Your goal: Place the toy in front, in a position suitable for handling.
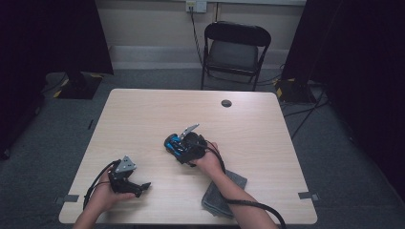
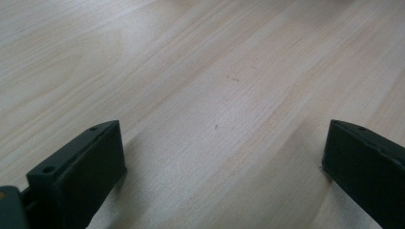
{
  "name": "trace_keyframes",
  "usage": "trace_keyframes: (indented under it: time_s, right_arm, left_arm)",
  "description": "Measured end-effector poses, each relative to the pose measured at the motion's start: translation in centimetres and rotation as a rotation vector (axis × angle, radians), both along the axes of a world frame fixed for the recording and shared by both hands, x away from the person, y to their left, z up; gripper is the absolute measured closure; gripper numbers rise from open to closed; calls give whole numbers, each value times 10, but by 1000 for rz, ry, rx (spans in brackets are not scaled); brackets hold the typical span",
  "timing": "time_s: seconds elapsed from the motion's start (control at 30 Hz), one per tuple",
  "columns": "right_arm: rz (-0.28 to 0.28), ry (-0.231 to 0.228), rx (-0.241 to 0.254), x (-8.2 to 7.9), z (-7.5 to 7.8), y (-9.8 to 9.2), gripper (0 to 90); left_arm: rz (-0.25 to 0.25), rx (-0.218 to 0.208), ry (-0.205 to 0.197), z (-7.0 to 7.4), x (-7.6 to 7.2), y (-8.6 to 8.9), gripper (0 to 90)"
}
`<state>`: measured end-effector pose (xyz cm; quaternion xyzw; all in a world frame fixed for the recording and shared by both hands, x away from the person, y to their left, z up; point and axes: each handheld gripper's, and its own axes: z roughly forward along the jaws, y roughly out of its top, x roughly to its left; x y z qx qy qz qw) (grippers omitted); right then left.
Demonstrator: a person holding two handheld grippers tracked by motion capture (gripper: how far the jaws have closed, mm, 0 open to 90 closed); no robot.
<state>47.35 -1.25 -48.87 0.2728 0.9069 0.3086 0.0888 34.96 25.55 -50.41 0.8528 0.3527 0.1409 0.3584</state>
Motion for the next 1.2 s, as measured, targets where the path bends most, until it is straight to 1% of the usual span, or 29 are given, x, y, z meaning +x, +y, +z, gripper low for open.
trace_keyframes:
  time_s: [0.03, 0.07, 0.13, 0.23, 0.27, 0.3, 0.43, 0.47, 0.5, 0.57, 0.6, 0.67, 0.77, 0.8, 0.83, 0.87, 1.0, 1.03, 1.07, 1.2]
  right_arm:
    - [5, -6, -7, -1, 1, 1, 257]
    - [-8, 6, -10, -1, 2, 2, 258]
    - [-12, 12, -17, -1, 2, 2, 260]
    - [-27, 61, 11, 2, 5, 0, 261]
    - [-31, 69, 11, 3, 6, -1, 261]
    - [-23, 62, -9, 3, 7, -1, 261]
    - [-24, 71, 3, 4, 10, -3, 261]
    - [-23, 55, -1, 4, 12, -3, 261]
    - [-18, 59, -9, 4, 14, -3, 261]
    - [-20, 52, -4, 6, 18, -5, 261]
    - [-25, 53, 12, 8, 21, -7, 261]
    - [-26, 47, 13, 9, 23, -9, 261]
    - [-39, 39, 10, 14, 27, -18, 260]
    - [-47, 36, 7, 18, 27, -26, 260]
    - [-47, 36, 7, 18, 27, -26, 260]
    - [-54, 32, 2, 20, 27, -30, 260]
    - [-70, 29, -33, 28, 21, -47, 260]
    - [-84, 25, -39, 31, 18, -55, 260]
    - [-84, 25, -39, 31, 18, -55, 260]
    - [-98, 33, -53, 36, 12, -71, 260]
  left_arm:
    - [0, 0, 0, 0, 0, 0, 0]
    - [0, 0, 0, 0, 0, 0, 0]
    - [0, 0, 0, 0, 0, 0, 0]
    - [0, 0, 0, 0, 0, 0, 0]
    - [0, 0, 0, 0, 0, 0, 0]
    - [0, 0, 0, 0, 0, 0, 0]
    - [1, -1, 0, 0, 0, 0, 0]
    - [1, -1, 0, 0, 0, 0, 0]
    - [1, -1, 1, 0, 0, 0, 0]
    - [1, -1, 1, 0, 0, 0, 0]
    - [0, -1, 1, 0, 0, 0, 0]
    - [0, -1, 1, 0, 0, 0, 0]
    - [1, -1, 0, 0, 0, 0, 0]
    - [1, -1, 0, 0, 0, 0, 0]
    - [1, -1, 0, 0, 0, 0, 0]
    - [1, -1, 1, 0, 0, 0, 0]
    - [1, -1, 0, 0, 0, 0, 0]
    - [1, -1, 1, 0, 0, 0, 0]
    - [1, -1, 1, 0, 0, 0, 0]
    - [1, 2, 3, 0, 0, 0, 0]
